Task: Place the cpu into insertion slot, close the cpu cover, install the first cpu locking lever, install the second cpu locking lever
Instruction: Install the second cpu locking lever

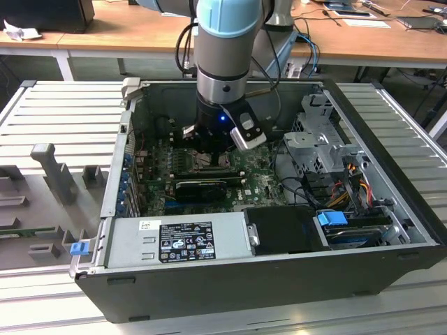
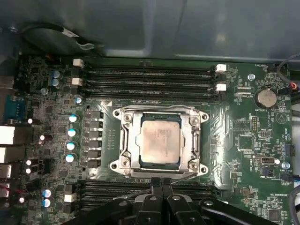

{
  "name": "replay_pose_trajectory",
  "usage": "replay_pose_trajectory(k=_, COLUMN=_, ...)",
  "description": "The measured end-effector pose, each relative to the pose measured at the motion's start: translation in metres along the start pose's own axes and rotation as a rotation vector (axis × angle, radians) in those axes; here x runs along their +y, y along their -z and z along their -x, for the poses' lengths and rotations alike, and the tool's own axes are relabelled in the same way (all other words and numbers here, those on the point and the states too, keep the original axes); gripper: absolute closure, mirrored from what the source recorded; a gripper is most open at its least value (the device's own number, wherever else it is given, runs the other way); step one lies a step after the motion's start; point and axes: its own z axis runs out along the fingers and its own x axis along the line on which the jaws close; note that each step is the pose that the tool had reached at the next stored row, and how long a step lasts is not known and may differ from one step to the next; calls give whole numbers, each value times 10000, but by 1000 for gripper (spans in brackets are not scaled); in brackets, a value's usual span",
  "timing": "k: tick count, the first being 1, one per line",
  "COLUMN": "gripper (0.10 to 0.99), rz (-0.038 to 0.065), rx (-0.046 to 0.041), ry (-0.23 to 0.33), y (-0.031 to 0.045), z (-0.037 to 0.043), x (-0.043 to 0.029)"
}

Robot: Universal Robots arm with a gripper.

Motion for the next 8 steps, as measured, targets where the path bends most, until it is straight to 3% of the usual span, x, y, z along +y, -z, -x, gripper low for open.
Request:
replay_pose_trajectory(k=2, gripper=980, rz=190, rx=-5, ry=14, y=-8, z=-44, x=-45)
replay_pose_trajectory(k=5, gripper=980, rz=372, rx=-4, ry=77, y=-40, z=-109, x=-99)
replay_pose_trajectory(k=8, gripper=980, rz=449, rx=19, ry=265, y=-107, z=-161, x=-107)
